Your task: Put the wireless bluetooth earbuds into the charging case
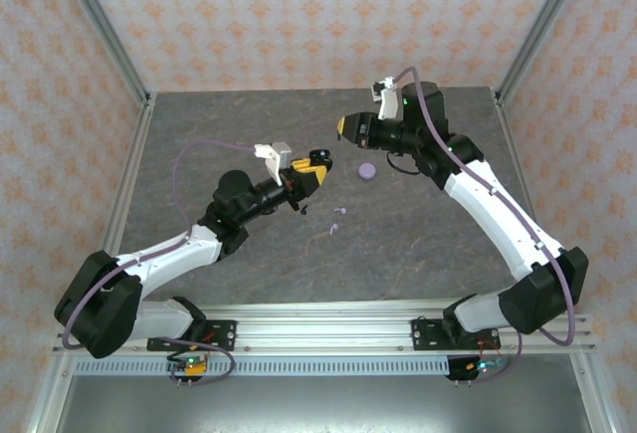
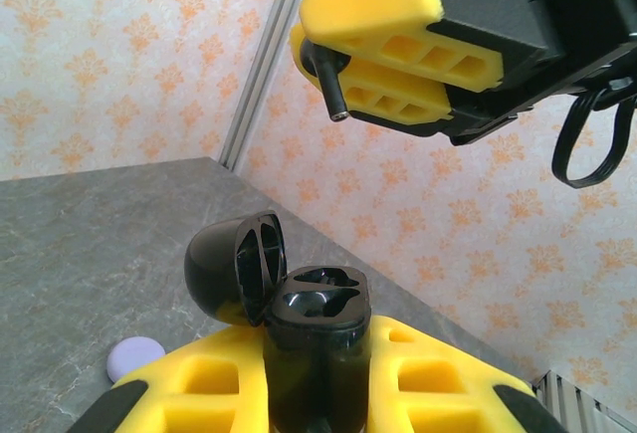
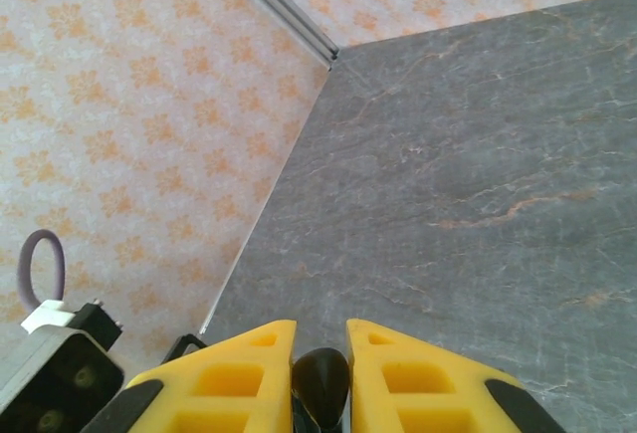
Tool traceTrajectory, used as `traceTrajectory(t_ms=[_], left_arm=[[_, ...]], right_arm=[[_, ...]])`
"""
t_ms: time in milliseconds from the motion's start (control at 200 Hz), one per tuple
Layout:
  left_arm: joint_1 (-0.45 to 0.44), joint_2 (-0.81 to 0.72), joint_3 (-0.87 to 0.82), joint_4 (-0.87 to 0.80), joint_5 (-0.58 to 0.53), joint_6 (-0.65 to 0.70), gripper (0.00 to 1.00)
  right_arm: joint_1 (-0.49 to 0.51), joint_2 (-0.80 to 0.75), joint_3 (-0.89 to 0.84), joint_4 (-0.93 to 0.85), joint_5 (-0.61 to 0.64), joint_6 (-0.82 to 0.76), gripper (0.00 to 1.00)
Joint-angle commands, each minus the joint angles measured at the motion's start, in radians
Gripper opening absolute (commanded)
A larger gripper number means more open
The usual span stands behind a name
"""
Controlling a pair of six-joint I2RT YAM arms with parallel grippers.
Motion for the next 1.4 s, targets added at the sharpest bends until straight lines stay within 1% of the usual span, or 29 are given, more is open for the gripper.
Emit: traceTrajectory(t_ms=[0,245,496,761,1396], left_arm=[[-0.015,0.004,0.041,0.053,-0.014,0.021,0.01],[-0.018,0.013,0.064,0.037,-0.026,0.008,0.02],[-0.018,0.015,0.073,0.031,-0.057,-0.015,0.01],[-0.019,0.012,0.087,0.024,-0.064,-0.028,0.02],[-0.018,0.0,0.098,0.016,-0.075,-0.058,0.03]], right_arm=[[0.023,-0.009,0.04,0.047,-0.01,0.007,0.19],[0.059,0.011,0.044,0.053,-0.01,0.007,0.19],[0.07,0.011,0.031,0.052,-0.016,0.004,0.19],[0.084,0.015,0.021,0.051,-0.007,-0.006,0.2],[0.086,0.019,0.001,0.031,0.017,-0.017,0.2]])
